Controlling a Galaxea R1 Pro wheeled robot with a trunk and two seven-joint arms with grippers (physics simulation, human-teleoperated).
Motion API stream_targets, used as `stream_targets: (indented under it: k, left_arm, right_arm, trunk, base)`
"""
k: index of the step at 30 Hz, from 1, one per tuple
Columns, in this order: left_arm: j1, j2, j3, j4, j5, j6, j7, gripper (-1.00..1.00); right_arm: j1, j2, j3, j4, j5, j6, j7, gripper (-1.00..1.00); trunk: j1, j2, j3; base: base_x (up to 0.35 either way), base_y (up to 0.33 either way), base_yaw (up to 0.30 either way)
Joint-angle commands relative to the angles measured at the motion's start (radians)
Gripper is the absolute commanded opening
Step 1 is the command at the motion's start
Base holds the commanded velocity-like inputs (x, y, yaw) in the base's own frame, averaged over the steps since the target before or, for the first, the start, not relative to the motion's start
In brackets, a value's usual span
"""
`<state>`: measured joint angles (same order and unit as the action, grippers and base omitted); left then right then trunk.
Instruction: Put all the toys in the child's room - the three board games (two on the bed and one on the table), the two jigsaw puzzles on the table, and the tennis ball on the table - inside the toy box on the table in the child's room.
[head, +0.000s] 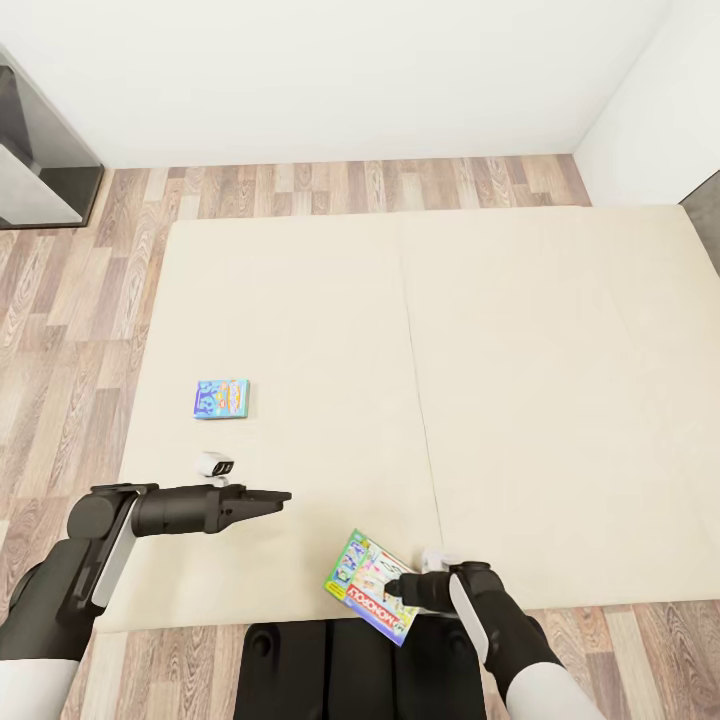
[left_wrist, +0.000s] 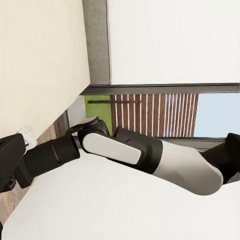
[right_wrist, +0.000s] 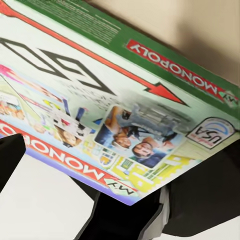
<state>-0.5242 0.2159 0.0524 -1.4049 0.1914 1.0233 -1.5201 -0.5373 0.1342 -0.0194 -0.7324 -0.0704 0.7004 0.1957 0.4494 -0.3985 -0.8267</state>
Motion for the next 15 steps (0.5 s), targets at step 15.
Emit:
stream_targets:
  k: [15]
  left_arm:
    - [0.000,0.000,0.000,0.000,0.000,0.011,-0.003,1.00]
  right_arm:
    - [-0.021,0.024,-0.004,-0.013,-0.017,0.021,0.004,1.00]
  trunk:
    - [0.001,-0.002,-0.001]
  base:
    - [0.000,0.000,0.000]
